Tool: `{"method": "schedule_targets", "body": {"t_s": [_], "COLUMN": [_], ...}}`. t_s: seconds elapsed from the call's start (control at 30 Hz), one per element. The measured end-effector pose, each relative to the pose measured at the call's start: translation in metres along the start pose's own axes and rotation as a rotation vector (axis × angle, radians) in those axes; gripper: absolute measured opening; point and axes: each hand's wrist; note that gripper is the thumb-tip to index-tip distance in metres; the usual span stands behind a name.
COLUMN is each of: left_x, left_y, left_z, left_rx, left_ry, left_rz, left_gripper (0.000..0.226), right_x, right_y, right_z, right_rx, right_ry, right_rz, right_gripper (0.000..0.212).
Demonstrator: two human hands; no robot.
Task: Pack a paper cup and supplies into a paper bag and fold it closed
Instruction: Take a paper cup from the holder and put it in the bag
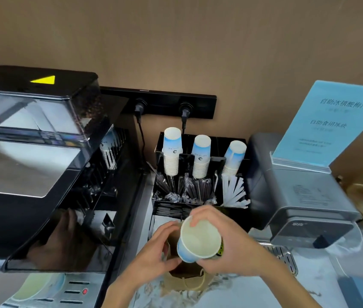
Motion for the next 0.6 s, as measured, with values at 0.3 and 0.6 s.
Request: {"method": "schedule_targets", "body": {"t_s": [0.3, 0.6], "left_x": [0.001, 0.001], "left_y": [0.001, 0.009], "left_z": [0.000, 0.005], "left_rx": [0.011, 0.075], "left_ry": [-0.017, -0.098], "left_rz": [0.004, -0.002], "left_gripper": [0.074, 0.082], "right_x": [0.008, 0.044], "right_y": [0.013, 0.059], "right_z": [0.027, 0.083], "right_rx": [-0.542, -0.864], "right_ry": [-0.334, -0.672], "right_rz": [0.039, 0.269], "right_gripper": [0.060, 0.056]}}
Point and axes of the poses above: each hand's wrist, its own x-axis towards the middle knuckle, its own z-axis out of the palm, y = z × x, and after that the axes turned 2 degrees about -z, right-handed
